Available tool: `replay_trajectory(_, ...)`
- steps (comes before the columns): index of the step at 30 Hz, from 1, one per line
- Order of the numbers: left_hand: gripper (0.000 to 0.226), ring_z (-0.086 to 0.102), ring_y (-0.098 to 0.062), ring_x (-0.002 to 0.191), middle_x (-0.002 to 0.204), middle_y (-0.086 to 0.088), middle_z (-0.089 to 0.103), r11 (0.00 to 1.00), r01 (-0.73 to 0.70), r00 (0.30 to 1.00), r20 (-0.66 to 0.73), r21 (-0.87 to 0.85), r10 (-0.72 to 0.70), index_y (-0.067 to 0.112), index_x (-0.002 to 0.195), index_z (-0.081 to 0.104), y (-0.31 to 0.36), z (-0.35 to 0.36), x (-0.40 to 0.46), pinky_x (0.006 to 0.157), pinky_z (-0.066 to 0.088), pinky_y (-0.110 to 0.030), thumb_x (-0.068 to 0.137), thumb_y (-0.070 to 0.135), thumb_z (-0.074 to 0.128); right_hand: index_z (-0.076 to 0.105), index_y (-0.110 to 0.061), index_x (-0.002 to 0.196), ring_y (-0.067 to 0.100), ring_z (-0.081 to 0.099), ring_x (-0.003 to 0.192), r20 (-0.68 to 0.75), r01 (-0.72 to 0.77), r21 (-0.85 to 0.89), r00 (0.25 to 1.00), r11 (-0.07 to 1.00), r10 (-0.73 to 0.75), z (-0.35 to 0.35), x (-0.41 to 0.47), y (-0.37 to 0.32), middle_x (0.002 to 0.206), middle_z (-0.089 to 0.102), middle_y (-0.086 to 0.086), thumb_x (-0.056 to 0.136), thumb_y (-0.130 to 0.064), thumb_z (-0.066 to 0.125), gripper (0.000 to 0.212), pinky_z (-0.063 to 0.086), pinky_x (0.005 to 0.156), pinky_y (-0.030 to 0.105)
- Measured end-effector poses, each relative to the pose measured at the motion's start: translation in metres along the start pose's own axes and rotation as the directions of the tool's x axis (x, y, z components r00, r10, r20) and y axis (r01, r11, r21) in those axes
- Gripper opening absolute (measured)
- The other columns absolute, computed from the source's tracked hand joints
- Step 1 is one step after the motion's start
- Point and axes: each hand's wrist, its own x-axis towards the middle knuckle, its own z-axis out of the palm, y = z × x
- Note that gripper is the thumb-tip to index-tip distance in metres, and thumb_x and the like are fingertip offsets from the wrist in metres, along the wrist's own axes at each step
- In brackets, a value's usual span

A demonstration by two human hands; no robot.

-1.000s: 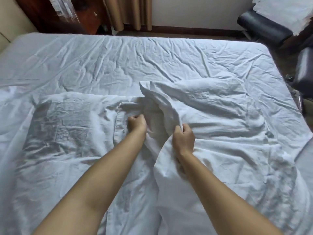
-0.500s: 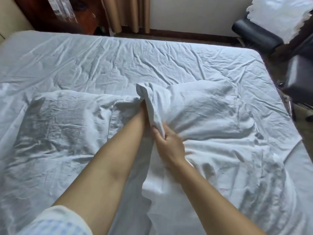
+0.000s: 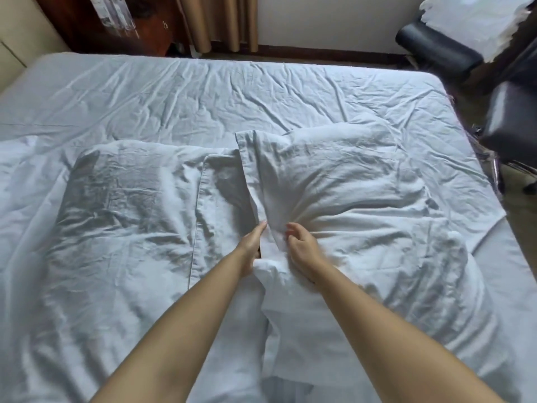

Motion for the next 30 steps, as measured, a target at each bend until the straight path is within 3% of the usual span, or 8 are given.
replay_trajectory(3, 0.062, 0.066, -0.020, 0.080, 0.104, -0.009, 0.069, 0.999, 0.036, 0.997, 0.065, 0.010, -0.037, 0.014, 0.121, 0.061, -0.023, 0.007, -0.022, 0.064, 0.052, -0.028, 0.087, 0.064, 0.049, 0.054, -0.010, 0.129, 0.022, 0.053, 0.120, -0.031, 0.043, -0.030, 0.999, 0.999, -0.044, -0.010, -0.027, 0.006, 0.129, 0.059, 0.008, 0.095, -0.007, 0.042, 0.037, 0.038, 0.101, 0.029)
replay_trajectory(8, 0.063, 0.067, -0.024, 0.094, 0.107, -0.009, 0.071, 1.000, -0.001, 0.992, 0.129, -0.014, 0.002, 0.017, 0.115, 0.069, -0.066, 0.018, -0.067, 0.081, 0.052, -0.034, 0.085, 0.067, 0.047, 0.057, -0.012, 0.128, 0.022, 0.052, 0.122, -0.046, 0.138, -0.124, 0.988, 0.983, -0.145, -0.023, -0.073, 0.028, 0.131, 0.058, 0.004, 0.094, -0.009, 0.042, 0.038, 0.039, 0.103, 0.031)
replay_trajectory(13, 0.086, 0.067, -0.023, 0.094, 0.107, -0.009, 0.071, 0.974, -0.126, 0.991, 0.077, 0.189, 0.114, 0.011, 0.116, 0.066, -0.109, 0.026, -0.111, 0.069, 0.049, -0.030, 0.045, 0.052, 0.090, 0.055, -0.010, 0.130, 0.022, 0.044, 0.127, -0.172, 0.311, -0.282, 0.914, 0.908, -0.367, -0.042, -0.116, 0.056, 0.135, 0.052, 0.005, 0.091, -0.005, 0.045, 0.040, 0.031, 0.106, 0.028)
replay_trajectory(16, 0.068, 0.065, -0.016, 0.098, 0.102, 0.001, 0.070, 0.911, -0.114, 0.993, 0.064, 0.397, 0.097, 0.014, 0.112, 0.064, -0.127, 0.037, -0.124, 0.078, 0.051, -0.029, 0.055, 0.040, 0.090, 0.051, -0.012, 0.131, 0.024, 0.033, 0.133, -0.266, 0.354, -0.438, 0.827, 0.826, -0.496, -0.056, -0.139, 0.085, 0.137, 0.045, 0.007, 0.085, -0.003, 0.050, 0.047, 0.027, 0.113, 0.035)
replay_trajectory(19, 0.062, 0.066, -0.019, 0.101, 0.106, -0.002, 0.071, 0.899, -0.113, 0.994, 0.046, 0.423, 0.103, 0.017, 0.113, 0.067, -0.140, 0.057, -0.127, 0.092, 0.053, -0.039, 0.060, 0.044, 0.086, 0.039, -0.024, 0.130, 0.021, 0.030, 0.127, -0.311, 0.348, -0.505, 0.780, 0.790, -0.543, -0.059, -0.158, 0.123, 0.136, 0.042, 0.006, 0.079, -0.012, 0.054, 0.054, 0.033, 0.107, 0.042)
replay_trajectory(23, 0.036, 0.065, -0.023, 0.094, 0.105, -0.006, 0.070, 0.939, -0.169, 0.979, -0.057, 0.300, 0.194, 0.013, 0.112, 0.066, -0.150, 0.082, -0.135, 0.079, 0.051, -0.035, 0.081, 0.029, 0.071, 0.017, -0.030, 0.142, 0.019, 0.013, 0.136, -0.170, 0.353, -0.538, 0.844, 0.766, -0.508, -0.065, -0.178, 0.162, 0.146, 0.017, 0.000, 0.085, -0.030, 0.060, 0.071, 0.017, 0.116, 0.042)
replay_trajectory(27, 0.031, 0.061, -0.022, 0.059, 0.075, -0.011, 0.061, 0.975, -0.182, 0.977, -0.089, 0.127, 0.194, 0.006, 0.097, 0.063, -0.149, 0.084, -0.160, 0.057, 0.050, -0.030, 0.067, 0.015, 0.069, -0.001, -0.030, 0.148, 0.020, -0.006, 0.141, -0.053, 0.375, -0.690, 0.827, 0.619, -0.560, -0.076, -0.196, 0.180, 0.155, 0.001, 0.006, 0.078, -0.038, 0.067, 0.098, -0.011, 0.115, 0.034)
replay_trajectory(30, 0.023, 0.064, -0.021, 0.058, 0.078, -0.012, 0.062, 0.979, -0.198, 0.979, 0.057, 0.057, 0.195, 0.008, 0.097, 0.061, -0.142, 0.081, -0.191, 0.056, 0.054, -0.029, 0.074, 0.010, 0.063, 0.014, -0.025, 0.152, 0.027, 0.020, 0.140, -0.112, 0.336, -0.691, 0.825, 0.640, -0.554, -0.087, -0.204, 0.152, 0.152, 0.025, 0.011, 0.072, -0.022, 0.070, 0.098, 0.009, 0.117, 0.040)
